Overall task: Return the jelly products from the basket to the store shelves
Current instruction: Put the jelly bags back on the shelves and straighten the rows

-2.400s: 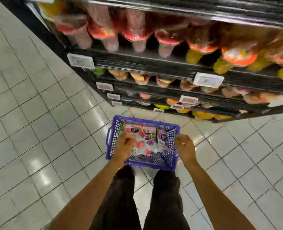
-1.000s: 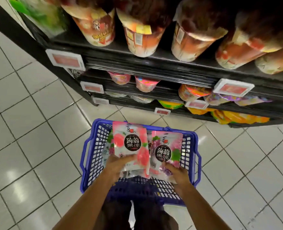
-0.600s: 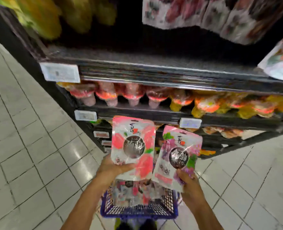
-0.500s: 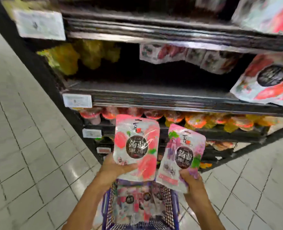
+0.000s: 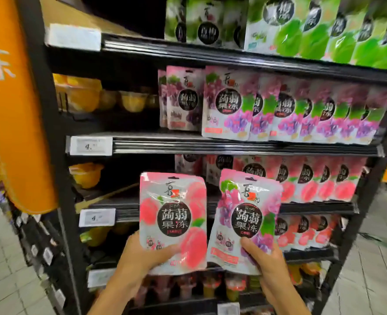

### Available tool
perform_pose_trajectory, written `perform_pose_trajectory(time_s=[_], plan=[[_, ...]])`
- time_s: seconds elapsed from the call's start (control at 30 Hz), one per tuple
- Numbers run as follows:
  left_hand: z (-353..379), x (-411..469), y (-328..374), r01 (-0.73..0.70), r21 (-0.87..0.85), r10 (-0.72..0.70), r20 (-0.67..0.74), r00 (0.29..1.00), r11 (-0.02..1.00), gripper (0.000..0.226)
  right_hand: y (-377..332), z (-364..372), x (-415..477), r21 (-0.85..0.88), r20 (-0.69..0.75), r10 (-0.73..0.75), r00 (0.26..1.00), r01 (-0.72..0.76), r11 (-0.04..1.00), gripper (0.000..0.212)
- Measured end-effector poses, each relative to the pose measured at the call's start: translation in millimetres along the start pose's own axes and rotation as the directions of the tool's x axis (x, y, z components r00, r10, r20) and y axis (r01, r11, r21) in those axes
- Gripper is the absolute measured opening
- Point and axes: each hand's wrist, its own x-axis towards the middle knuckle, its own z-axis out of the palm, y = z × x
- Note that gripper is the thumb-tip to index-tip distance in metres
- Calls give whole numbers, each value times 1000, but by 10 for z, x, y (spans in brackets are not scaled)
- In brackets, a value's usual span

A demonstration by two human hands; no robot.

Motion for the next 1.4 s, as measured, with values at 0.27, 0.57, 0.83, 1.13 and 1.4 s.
perform_pose_trajectory(time_s=[0.27,0.57,0.83,1.13,1.4], plan=[[75,299,526,-188,-16,188,36,981,982,66,-858,148,403,-85,-6,-222,975,220,972,54],[33,435,590,-188,-49,187,-29,982,981,75,-1552,580,1037,-112,91,-293,952,302,947,45],[-111,448,586,-214,47,217,-72,973,976,63,-1739,996,1556,-98,133,-246,960,260,961,47],[-108,542,483,-185,70,192,-112,975,980,73,-1762,1416,1861,-57,126,-275,953,284,957,32],[-6,617,414,-191,48,195,-76,978,980,58,-1610,1477,1878,-277,157,-386,909,415,866,43]])
